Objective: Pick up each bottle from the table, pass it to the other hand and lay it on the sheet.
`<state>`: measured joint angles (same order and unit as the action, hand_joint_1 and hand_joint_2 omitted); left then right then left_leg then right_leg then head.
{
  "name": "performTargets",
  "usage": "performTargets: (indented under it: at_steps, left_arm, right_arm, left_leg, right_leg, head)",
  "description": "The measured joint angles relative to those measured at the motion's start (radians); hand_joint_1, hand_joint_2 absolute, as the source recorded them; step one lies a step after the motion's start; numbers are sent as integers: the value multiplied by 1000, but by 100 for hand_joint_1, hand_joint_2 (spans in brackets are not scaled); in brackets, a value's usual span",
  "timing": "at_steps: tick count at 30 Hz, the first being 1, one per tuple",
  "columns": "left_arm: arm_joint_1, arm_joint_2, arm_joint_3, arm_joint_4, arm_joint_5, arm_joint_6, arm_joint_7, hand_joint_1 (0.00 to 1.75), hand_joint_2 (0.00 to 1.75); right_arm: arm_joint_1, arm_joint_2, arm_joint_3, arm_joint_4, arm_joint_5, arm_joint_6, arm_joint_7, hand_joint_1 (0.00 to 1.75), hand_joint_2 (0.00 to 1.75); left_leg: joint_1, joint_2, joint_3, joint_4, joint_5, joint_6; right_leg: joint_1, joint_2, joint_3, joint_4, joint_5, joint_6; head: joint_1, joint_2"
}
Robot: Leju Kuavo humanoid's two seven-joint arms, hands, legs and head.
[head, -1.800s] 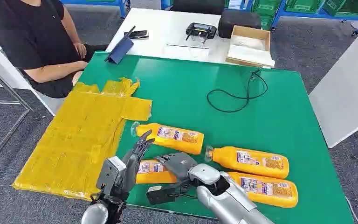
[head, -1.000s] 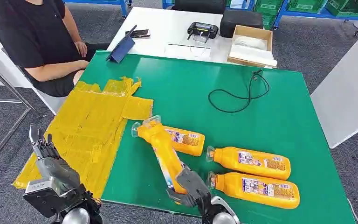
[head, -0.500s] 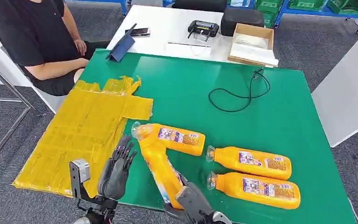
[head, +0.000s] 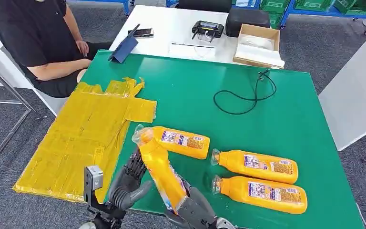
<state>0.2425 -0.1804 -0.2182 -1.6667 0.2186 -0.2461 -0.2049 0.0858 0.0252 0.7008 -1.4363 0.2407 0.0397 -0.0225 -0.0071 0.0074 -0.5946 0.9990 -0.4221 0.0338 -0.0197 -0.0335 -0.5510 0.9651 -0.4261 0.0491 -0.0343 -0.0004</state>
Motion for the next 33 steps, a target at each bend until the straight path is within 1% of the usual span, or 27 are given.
performTargets:
  at_steps: [3, 7, 11, 14, 22, 23, 26, 33]
  left_arm:
    - [-8, 3, -1, 16, -5, -3, 4, 0, 175]
    - [-23, 5, 0, 39, -27, -4, 13, 0, 175]
    - [-54, 5, 4, 56, -72, 14, 52, 0, 175]
    - [-74, 5, 5, 58, -84, 19, 63, 0, 175]
    - [-87, 5, 6, 65, -85, 19, 66, 0, 175]
    - [-88, 5, 6, 66, -85, 19, 66, 175, 175]
    - [-88, 5, 6, 67, -85, 18, 66, 175, 175]
    - [-74, 4, 16, 68, -27, -11, 2, 175, 175]
  right_arm:
    - [-9, -3, 18, 0, 51, 2, 8, 175, 175]
    - [-35, -7, 50, 1, 177, 22, 26, 175, 175]
    - [-90, 26, 58, 15, 282, 84, 96, 175, 175]
    - [-116, 44, 60, 18, 314, 106, 118, 175, 175]
    - [-127, 55, 60, 29, 328, 108, 120, 175, 175]
    - [-127, 55, 60, 29, 328, 108, 120, 175, 175]
    - [-128, 55, 60, 29, 331, 112, 119, 175, 175]
    - [-131, 63, 60, 35, 337, 124, 106, 175, 175]
  left_leg:
    - [0, 0, 0, 0, 0, 0]
    - [0, 0, 0, 0, 0, 0]
    - [0, 0, -1, 0, 2, 0]
    - [0, -1, -1, 0, 2, 0]
    - [0, -1, -3, 0, 2, 0]
    - [0, -1, -3, 0, 2, 0]
    - [0, -1, -3, 0, 2, 0]
    - [0, -1, -3, 0, 2, 0]
  right_leg:
    - [0, 0, 0, 0, 0, 0]
    - [0, 0, 0, 0, 0, 0]
    - [0, 0, -1, 0, 1, 1]
    - [0, 0, 0, 0, 1, 1]
    - [0, 0, -2, 1, 1, 1]
    - [0, 0, -2, 1, 1, 1]
    - [0, 0, -2, 1, 1, 1]
    - [0, 0, -3, 1, 1, 1]
  head:
    - [0, 0]
    - [-1, 0]
    - [0, 0]
    - [0, 0]
    - [0, 0]
    - [0, 0]
    - [0, 0]
    - [0, 0]
